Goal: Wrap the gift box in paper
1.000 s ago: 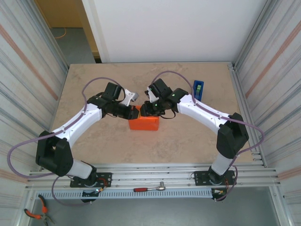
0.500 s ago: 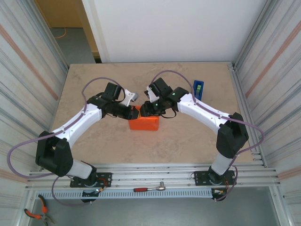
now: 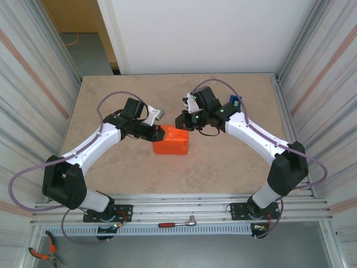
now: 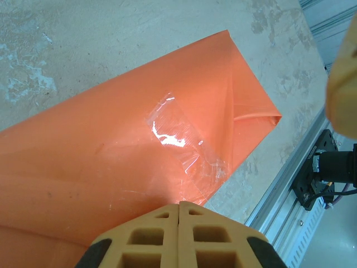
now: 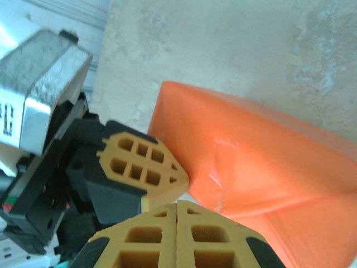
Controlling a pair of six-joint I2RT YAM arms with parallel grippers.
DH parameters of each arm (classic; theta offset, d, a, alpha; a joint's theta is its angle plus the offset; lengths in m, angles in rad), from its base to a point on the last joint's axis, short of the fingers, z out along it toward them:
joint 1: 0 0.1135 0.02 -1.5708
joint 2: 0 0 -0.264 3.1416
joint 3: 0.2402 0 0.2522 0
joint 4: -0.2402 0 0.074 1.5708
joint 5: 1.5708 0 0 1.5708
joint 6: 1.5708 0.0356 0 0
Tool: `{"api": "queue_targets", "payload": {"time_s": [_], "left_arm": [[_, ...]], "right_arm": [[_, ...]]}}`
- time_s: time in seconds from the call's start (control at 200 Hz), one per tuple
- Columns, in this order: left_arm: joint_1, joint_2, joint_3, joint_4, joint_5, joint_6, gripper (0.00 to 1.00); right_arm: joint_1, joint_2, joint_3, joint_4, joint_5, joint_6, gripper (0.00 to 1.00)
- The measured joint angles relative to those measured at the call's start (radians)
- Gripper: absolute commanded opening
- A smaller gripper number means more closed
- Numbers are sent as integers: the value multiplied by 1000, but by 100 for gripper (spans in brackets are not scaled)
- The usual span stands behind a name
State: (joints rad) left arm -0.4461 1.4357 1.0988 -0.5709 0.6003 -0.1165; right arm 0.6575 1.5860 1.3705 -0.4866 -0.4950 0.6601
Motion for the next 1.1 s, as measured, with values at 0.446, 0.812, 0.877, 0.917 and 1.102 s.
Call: {"api": "queue_targets", "payload": {"time_s": [0.446,0.812,0.877,0.917,1.102], "left_arm": [[0,0,-2,7,0,0,0],[0,-2,-5,8,1,0,0],[0,-2,-5,11,1,0,0],[0,-2,-5,11,1,0,0],[1,-2,-6,18,1,0,0]], "right_arm": [[35,96,-77,98,-53,48,0],[52,74,-100,93,-51,46,0],[64,68,-101,85,-50,43,0],[72,66,-103,82,-48,43,0],[87,59,-126,87,-42,43,0]]}}
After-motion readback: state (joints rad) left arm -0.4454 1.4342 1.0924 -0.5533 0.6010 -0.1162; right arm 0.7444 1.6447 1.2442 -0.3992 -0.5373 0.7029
